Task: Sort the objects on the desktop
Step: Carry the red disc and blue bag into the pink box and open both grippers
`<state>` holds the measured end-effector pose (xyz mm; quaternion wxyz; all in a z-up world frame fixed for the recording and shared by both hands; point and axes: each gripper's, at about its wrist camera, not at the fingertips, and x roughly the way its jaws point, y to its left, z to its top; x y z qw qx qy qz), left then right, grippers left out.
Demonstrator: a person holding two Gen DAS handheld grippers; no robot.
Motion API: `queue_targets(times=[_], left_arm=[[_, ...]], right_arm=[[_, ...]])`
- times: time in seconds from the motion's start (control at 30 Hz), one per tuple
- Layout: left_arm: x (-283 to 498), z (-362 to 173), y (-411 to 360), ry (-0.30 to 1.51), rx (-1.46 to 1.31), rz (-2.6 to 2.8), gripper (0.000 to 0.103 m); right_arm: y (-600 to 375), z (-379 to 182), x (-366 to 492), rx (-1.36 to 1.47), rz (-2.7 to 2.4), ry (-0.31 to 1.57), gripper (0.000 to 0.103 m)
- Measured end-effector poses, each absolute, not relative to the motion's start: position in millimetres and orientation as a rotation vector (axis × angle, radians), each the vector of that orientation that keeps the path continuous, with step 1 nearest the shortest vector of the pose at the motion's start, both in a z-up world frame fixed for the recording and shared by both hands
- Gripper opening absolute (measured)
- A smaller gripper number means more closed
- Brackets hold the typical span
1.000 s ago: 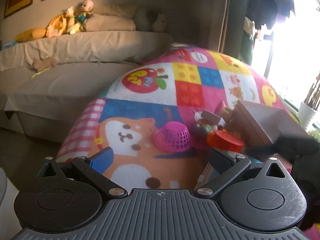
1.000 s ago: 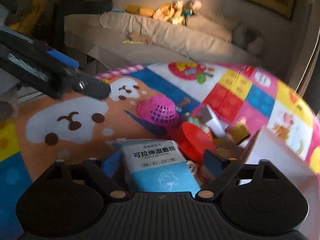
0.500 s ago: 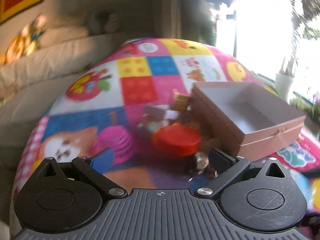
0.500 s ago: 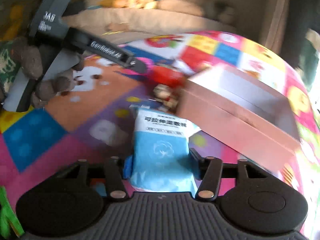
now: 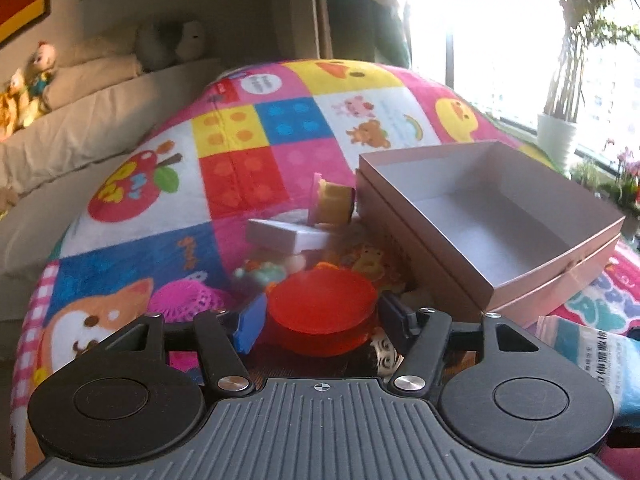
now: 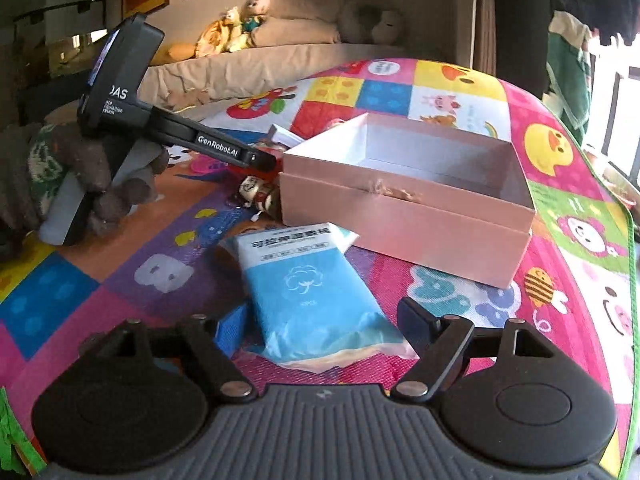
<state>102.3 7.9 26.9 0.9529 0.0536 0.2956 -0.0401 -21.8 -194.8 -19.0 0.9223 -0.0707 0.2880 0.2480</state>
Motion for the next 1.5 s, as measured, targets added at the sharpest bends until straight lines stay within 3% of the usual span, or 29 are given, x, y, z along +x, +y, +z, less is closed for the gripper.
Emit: queue_targets(times=[0.33, 0.43, 0.5, 0.67, 1.0, 1.03, 1.07, 1.17, 1.27, 1.5], left_arm=[[-8.8, 24.7, 1.9, 0.641, 0.054, -0.275, 0.067], [-23.8, 15.6, -5.8, 0.665, 0.063, -0.31, 0.068], [-28.6, 11.0, -9.3, 0.665, 0.079, -0.309, 0.081], [-34.8, 9.9, -2.2, 0.656, 0.056, -0.297, 0.094], [-37.2, 7.2, 0.7, 0.675, 0.017, -0.311, 0.095], [-37.4, 7.0, -0.6, 0.676, 0.014, -0.316, 0.096], [-37.6, 6.5, -2.0, 0.676, 0.013, -0.319, 0.096], [-33.0, 2.5, -10.1, 0.686, 0.022, -0.32, 0.096], [-28.3, 0.3, -18.2, 0.7, 0.048, -0.322, 0.096], [-38.9, 3.1, -16.0, 0.712, 0.084, -0.308, 0.099]], right_arm=[[-205.5, 27.6, 7.1, -0.157, 0.261, 0.442, 0.079], [-218.2, 30.3, 47.9, -0.125, 0.081, 0.466, 0.066], [-223.7, 22.8, 79.3, -0.117, -0.011, 0.499, 0.057], [-211.2, -0.6, 125.5, -0.111, 0.056, 0.586, 0.046], [-186.8, 8.0, 110.7, -0.102, 0.223, 0.596, 0.047], [-190.2, 12.8, 100.3, -0.091, 0.235, 0.577, 0.047], [-192.0, 18.4, 88.9, -0.088, 0.239, 0.547, 0.055], [-198.0, 31.3, 42.2, -0.1, 0.285, 0.425, 0.089], [-197.0, 31.5, 14.0, -0.12, 0.417, 0.454, 0.091], [-180.1, 7.8, -8.8, -0.031, 0.67, 0.712, 0.091]])
